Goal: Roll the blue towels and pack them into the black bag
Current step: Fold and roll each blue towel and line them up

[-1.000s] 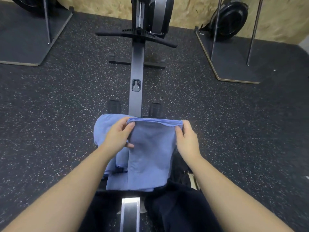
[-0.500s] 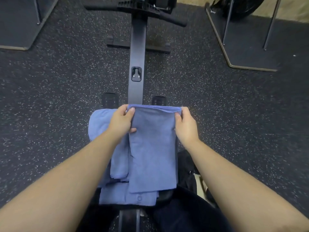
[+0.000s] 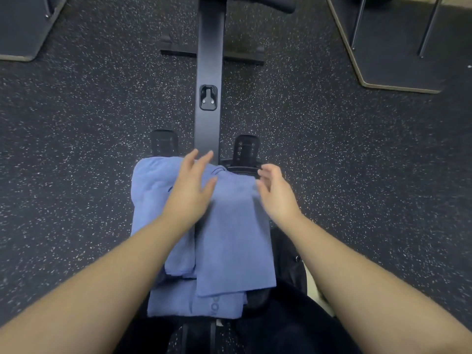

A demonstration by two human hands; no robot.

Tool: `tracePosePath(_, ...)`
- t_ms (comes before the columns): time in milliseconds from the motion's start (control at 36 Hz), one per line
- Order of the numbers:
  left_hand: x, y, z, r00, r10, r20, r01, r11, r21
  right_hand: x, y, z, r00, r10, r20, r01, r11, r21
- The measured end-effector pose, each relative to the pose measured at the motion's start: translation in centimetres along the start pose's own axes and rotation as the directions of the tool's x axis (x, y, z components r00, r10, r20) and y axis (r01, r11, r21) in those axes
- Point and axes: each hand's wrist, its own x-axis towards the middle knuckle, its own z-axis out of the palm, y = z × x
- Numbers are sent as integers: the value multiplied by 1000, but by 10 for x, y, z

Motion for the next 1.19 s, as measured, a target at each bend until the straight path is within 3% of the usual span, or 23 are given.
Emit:
tracePosePath(111,-51,-6,3,974,178,137,-202,962,182,-41,13,9,989,-108,99,122,981,-150)
tracePosePath(194,-88,-14,10,915,328,235,-397,834,382,-77,25,17,966,-135,219,198,933,-301)
tracePosePath(278,-120,-18,18,858,376,349,-509,709,489,-110,37,28,913,-291,286,378,868,-323)
tracePosePath(361,-146,-24,28,852,299,429,-509,660,552,-128,53,39,890,-338,306,435,830,-349)
tracePosePath(528,-166,-41,39,872,215,440,-473,601,644,-141,57,44,888,-320,330,438,807,-395)
tracePosePath(639,-171,-46,40,862,261,434,-504,526,685,-144,67,49,875,-296,383,457,766,-451)
tracePosePath(778,-170,-51,45,858,285,426,-513,468,720,-145,80,55,866,-365,343,492,745,-451)
tracePosePath(1083,-165,-49,55,897,359,256,-427,564,706,-146,92,64,863,-418,285,506,713,-485)
tracePosePath(1194,-165,-48,55,876,462,136,-407,559,723,-146,92,66,868,-427,253,496,721,-483)
